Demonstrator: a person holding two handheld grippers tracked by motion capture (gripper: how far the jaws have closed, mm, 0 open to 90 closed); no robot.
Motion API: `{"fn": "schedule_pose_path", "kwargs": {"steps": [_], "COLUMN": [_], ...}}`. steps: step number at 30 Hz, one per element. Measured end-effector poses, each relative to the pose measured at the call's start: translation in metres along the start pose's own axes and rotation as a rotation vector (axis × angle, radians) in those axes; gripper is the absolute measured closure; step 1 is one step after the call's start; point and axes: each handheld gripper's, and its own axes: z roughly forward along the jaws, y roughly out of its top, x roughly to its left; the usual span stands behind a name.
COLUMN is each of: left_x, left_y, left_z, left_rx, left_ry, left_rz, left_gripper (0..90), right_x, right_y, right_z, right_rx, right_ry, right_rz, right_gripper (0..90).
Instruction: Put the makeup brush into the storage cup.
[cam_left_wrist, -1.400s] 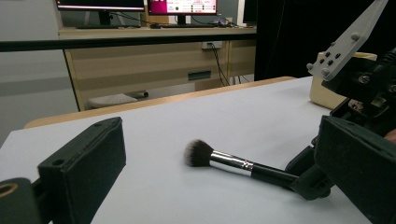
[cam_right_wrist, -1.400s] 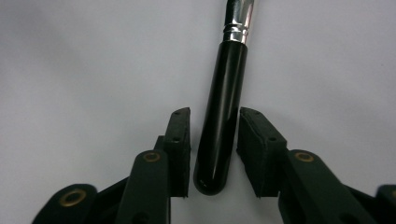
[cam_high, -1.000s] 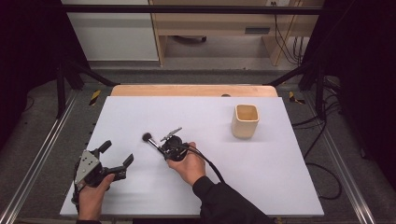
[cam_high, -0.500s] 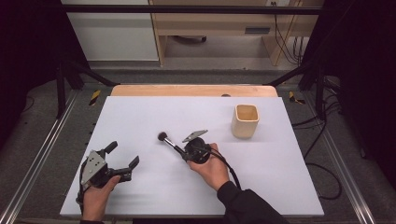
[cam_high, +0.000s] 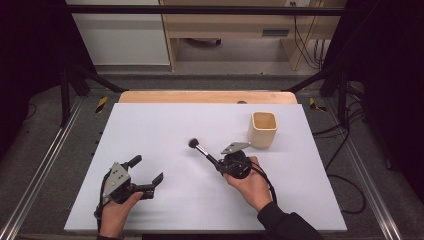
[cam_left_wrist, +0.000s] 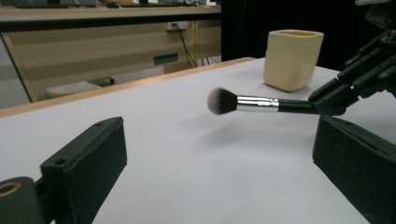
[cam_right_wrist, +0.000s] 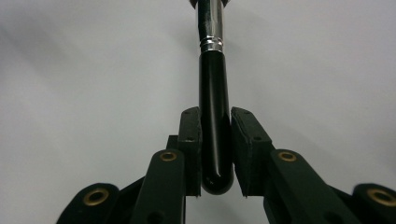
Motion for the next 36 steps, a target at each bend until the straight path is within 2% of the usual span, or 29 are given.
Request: {"fn": "schedule_pose_path", "kwargs": {"steps": [1,2,3,4,5,11,17,18,19,20,21,22,24,25,28,30,31,34,35,36], "left_x": [-0.007,-0.007,-0.012,-0.012,-0.017,-0.029,-0.036,-0.037,-0.04,-0.04,-0.042,-0.042,-0.044,-0.045,-0.047,-0.05,-0.051,-0.053,-0.053,-0.053], "left_y": [0.001,0.001,0.002,0.002,0.004,0.015,0.028,0.031,0.037,0.037,0.042,0.042,0.046,0.049,0.05,0.051,0.051,0.051,0.05,0.05], "left_z": [0.003,0.003,0.007,0.007,0.012,0.024,0.044,0.048,0.058,0.058,0.067,0.067,0.075,0.083,0.088,0.093,0.096,0.098,0.101,0.101], "left_rx": [0.022,0.022,0.036,0.036,0.06,0.067,0.078,0.082,0.087,0.087,0.101,0.101,0.111,0.119,0.132,0.136,0.13,0.122,0.12,0.12], "left_ry": [-0.011,-0.011,-0.024,-0.024,-0.036,-0.066,-0.065,-0.073,-0.089,-0.089,-0.079,-0.079,-0.088,-0.101,-0.105,-0.119,-0.112,-0.092,-0.09,-0.09], "left_rz": [-0.001,-0.001,-0.023,-0.023,-0.034,-0.066,-0.085,-0.097,-0.133,-0.133,-0.174,-0.174,-0.224,-0.267,-0.287,-0.329,-0.355,-0.371,-0.405,-0.405], "left_gripper": [3.0,3.1,3.2,3.1,3.2,3.0,3.4,3.8,4.0,4.6,6.3,7.0,7.1,7.2,7.4,9.0,9.8,15.8,16.5,17.3], "right_x": [-0.004,-0.006,-0.008,-0.008,-0.012,-0.018,-0.019,-0.018,-0.018,-0.018,-0.017,-0.017,-0.018,-0.017,-0.017,-0.017,-0.017,-0.017,-0.018,-0.018], "right_y": [-0.003,-0.005,-0.006,-0.006,-0.009,-0.015,-0.016,-0.016,-0.017,-0.017,-0.017,-0.017,-0.018,-0.019,-0.019,-0.02,-0.02,-0.02,-0.02,-0.02], "right_z": [-0.006,-0.008,-0.01,-0.01,-0.014,-0.024,-0.029,-0.03,-0.033,-0.033,-0.035,-0.035,-0.037,-0.04,-0.043,-0.048,-0.048,-0.05,-0.052,-0.052], "right_rx": [-0.013,-0.021,-0.025,-0.025,-0.042,-0.089,-0.106,-0.111,-0.121,-0.121,-0.132,-0.132,-0.143,-0.153,-0.162,-0.18,-0.182,-0.188,-0.199,-0.199], "right_ry": [-0.003,-0.002,-0.001,-0.001,-0.004,0.004,0.006,0.009,0.008,0.008,0.004,0.004,0.004,0.004,0.003,0.002,0.003,0.005,0.003,0.003], "right_rz": [0.004,0.01,0.016,0.016,0.02,0.015,-0.003,0.002,-0.005,-0.005,-0.01,-0.01,-0.014,-0.018,-0.023,-0.026,-0.026,-0.025,-0.028,-0.028], "right_gripper": [74.5,74.5,74.5,74.5,74.5,74.5,74.5,74.5,74.5,74.5,74.5,74.5,74.5,74.5,74.5,74.4,74.5,74.5,74.4,74.4]}}
